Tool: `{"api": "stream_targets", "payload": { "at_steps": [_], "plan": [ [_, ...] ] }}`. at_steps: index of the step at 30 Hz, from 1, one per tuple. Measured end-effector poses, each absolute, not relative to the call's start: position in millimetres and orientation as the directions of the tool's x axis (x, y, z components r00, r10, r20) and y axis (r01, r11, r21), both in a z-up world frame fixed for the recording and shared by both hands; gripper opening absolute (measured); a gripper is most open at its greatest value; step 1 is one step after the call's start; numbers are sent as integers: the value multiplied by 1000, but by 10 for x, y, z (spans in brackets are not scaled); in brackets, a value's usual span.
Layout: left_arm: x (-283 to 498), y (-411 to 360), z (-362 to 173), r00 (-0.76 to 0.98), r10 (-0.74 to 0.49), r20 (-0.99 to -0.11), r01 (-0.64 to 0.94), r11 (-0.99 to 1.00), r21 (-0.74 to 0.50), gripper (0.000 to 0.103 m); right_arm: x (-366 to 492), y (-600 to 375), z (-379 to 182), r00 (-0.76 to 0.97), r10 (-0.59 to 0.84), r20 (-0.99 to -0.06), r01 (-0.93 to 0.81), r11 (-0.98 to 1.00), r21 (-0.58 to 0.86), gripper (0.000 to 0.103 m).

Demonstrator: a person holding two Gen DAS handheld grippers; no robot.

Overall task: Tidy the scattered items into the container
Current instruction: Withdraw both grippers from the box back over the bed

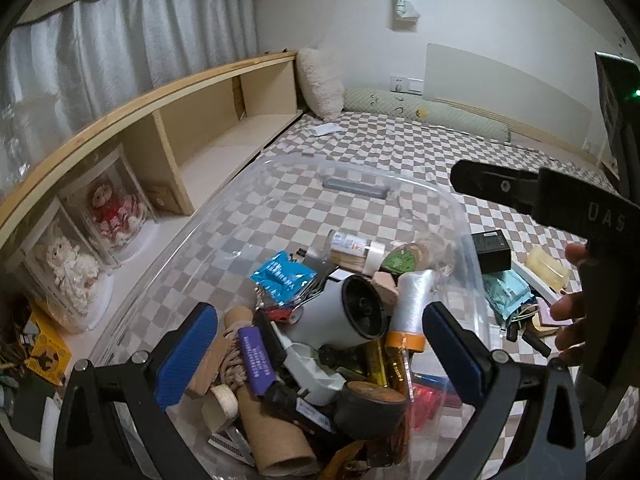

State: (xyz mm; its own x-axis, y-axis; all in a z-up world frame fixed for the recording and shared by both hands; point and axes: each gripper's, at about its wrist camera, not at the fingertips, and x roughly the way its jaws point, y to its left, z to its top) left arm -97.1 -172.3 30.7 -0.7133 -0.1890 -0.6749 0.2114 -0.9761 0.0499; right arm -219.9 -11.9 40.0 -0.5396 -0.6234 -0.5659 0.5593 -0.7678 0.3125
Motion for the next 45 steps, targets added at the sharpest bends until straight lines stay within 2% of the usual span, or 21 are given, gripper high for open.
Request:
{"api": "stream_targets", "payload": {
  "at_steps": [15, 25, 30, 36, 45],
  "plan": [
    [-1097, -1156, 412, -755, -112, -646, 103, -993, 51, 103, -2323, 657, 268, -611, -475, -633, 417, -873, 253, 103],
    [-1208, -824, 451, -764, 1, -646, 31, -999, -39, 103, -2280, 1271, 177, -634, -416, -652, 333, -908, 255, 103],
    [-1291, -639, 422, -760, 11, -650, 8, -1000, -26, 103, -2240, 1508, 112, -636, -377, -673, 296, -925, 239, 103],
    [-1399, -432, 313, -742, 25, -670, -31, -1000, -4, 103, -2156, 1754, -9, -636, -297, -712, 279, -949, 147, 103],
    [-1506, -147, 109, -720, 47, -692, -102, -994, 38, 103, -2092, 2088, -373, -608, -228, -760, 239, -966, 98, 103]
  ]
}}
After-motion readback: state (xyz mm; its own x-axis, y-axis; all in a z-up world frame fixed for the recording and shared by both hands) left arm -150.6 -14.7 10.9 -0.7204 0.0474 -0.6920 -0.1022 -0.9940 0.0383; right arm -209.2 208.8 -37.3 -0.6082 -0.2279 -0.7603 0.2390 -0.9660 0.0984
